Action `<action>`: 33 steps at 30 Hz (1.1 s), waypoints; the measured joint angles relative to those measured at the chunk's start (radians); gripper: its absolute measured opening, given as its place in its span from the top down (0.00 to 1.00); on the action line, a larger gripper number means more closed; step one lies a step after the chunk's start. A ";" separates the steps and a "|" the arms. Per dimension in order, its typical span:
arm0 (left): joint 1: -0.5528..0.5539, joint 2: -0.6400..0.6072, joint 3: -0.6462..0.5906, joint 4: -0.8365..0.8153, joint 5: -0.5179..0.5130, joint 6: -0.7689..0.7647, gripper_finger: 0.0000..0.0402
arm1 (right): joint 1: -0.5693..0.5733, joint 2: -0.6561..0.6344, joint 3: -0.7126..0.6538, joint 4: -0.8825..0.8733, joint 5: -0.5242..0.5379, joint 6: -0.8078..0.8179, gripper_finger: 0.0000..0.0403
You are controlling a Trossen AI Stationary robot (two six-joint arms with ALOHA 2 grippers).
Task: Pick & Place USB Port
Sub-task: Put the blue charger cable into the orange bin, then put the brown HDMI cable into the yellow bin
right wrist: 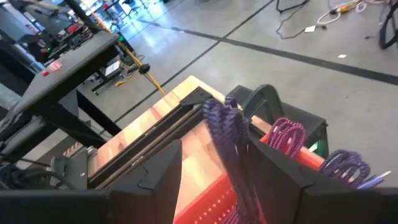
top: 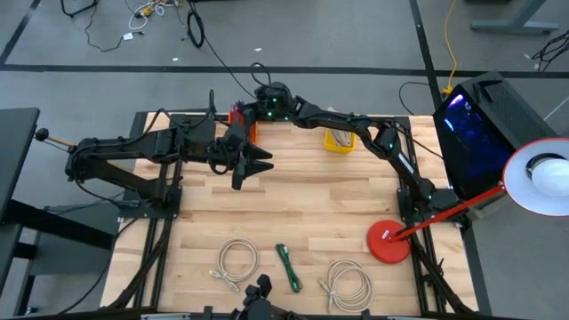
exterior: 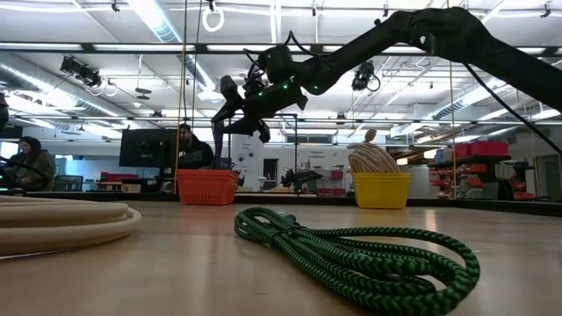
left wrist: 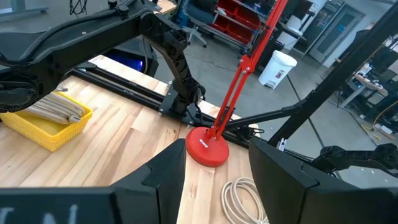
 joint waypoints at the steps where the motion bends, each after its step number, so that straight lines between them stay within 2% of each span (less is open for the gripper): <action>1: 0.000 0.000 0.000 0.000 0.000 0.000 0.55 | -0.001 0.000 0.000 -0.002 0.007 0.000 0.54; 12: 0.000 0.000 0.000 0.000 0.000 0.010 0.55 | -0.013 0.000 0.000 -0.047 0.013 0.000 0.56; 21: 0.002 0.000 0.000 0.000 -0.028 0.026 0.55 | 0.024 0.000 0.000 -0.078 -0.011 -0.010 0.56; 24: 0.002 0.000 0.001 -0.016 -0.058 0.040 0.55 | 0.026 -0.008 -0.001 -0.091 -0.079 0.015 0.57; 26: 0.002 0.000 0.001 -0.061 -0.086 0.051 0.55 | 0.020 -0.026 -0.001 -0.130 -0.159 0.027 0.57; 29: 0.002 0.000 0.001 -0.137 -0.106 0.046 0.55 | 0.024 -0.082 -0.001 -0.270 -0.243 -0.039 0.57; 33: 0.002 -0.001 0.001 -0.252 -0.106 0.026 0.55 | 0.088 -0.156 -0.001 -0.488 -0.252 -0.219 0.57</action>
